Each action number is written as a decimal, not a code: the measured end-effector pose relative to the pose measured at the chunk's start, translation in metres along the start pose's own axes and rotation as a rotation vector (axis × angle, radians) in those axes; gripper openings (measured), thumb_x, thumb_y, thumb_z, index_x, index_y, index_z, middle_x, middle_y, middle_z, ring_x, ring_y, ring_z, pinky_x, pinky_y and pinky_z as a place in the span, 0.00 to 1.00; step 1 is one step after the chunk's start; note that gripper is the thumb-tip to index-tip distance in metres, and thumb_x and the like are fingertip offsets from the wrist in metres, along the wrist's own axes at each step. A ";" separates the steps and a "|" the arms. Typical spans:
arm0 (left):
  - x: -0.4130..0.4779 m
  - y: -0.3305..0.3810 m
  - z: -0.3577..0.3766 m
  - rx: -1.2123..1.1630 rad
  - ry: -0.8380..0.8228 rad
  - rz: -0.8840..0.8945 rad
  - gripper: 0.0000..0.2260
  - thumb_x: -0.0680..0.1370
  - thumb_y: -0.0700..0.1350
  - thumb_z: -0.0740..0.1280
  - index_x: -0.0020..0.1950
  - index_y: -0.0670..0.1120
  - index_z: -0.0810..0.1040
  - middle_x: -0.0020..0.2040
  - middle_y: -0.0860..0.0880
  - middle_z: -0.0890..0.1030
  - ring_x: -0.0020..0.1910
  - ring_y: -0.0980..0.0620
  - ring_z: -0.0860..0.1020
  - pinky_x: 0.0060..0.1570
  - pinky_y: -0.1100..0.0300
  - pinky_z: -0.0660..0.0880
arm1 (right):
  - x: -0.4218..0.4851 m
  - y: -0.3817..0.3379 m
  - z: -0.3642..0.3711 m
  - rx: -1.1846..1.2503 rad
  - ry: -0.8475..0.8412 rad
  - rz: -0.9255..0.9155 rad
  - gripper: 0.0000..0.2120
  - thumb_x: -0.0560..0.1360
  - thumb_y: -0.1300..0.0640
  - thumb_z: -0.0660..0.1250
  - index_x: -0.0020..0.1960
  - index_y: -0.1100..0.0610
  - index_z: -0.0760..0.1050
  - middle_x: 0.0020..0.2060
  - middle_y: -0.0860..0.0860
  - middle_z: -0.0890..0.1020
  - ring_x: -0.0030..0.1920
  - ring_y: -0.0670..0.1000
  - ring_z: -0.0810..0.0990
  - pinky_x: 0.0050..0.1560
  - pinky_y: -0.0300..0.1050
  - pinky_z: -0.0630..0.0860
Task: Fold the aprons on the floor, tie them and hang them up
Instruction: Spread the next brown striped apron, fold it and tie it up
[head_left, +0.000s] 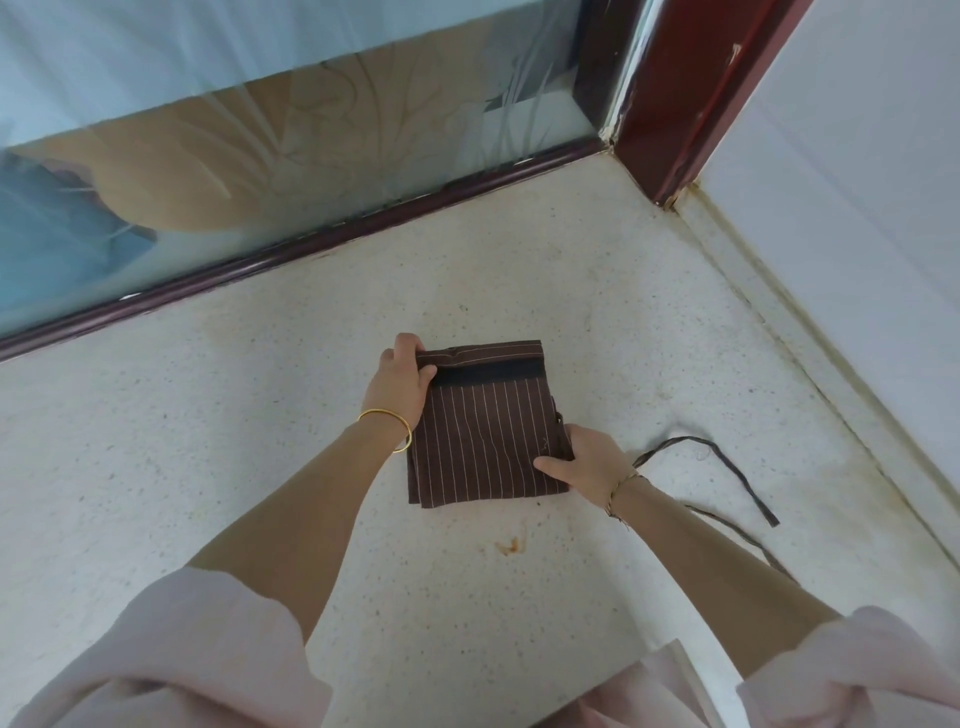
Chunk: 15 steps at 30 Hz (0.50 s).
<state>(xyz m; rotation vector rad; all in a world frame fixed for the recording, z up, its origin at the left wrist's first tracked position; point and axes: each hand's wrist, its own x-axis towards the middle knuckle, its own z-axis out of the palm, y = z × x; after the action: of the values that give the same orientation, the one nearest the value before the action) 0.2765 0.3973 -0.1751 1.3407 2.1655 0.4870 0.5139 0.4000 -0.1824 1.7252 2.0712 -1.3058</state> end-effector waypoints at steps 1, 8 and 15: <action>0.001 0.000 0.001 -0.014 -0.005 -0.053 0.13 0.80 0.45 0.60 0.62 0.43 0.63 0.55 0.42 0.72 0.44 0.49 0.74 0.43 0.60 0.71 | 0.000 0.000 0.002 -0.009 0.023 0.010 0.18 0.75 0.47 0.67 0.57 0.58 0.74 0.51 0.52 0.81 0.51 0.53 0.79 0.55 0.47 0.77; -0.041 0.008 0.017 0.377 0.376 0.382 0.12 0.76 0.46 0.63 0.56 0.41 0.73 0.59 0.40 0.74 0.58 0.40 0.74 0.58 0.48 0.72 | 0.002 -0.005 0.006 -0.025 0.068 0.084 0.19 0.74 0.45 0.67 0.58 0.57 0.75 0.51 0.52 0.81 0.51 0.52 0.79 0.54 0.47 0.77; -0.056 0.001 0.058 0.648 -0.057 0.307 0.30 0.78 0.62 0.40 0.77 0.51 0.39 0.77 0.42 0.39 0.75 0.38 0.38 0.73 0.40 0.41 | -0.005 -0.005 -0.029 0.141 0.031 0.115 0.05 0.76 0.53 0.67 0.46 0.54 0.73 0.41 0.51 0.82 0.32 0.47 0.78 0.32 0.38 0.75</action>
<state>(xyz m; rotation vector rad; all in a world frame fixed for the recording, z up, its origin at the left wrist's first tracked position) 0.3328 0.3485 -0.2064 2.0141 2.1615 -0.1752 0.5225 0.4160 -0.1589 1.9030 1.9052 -1.4292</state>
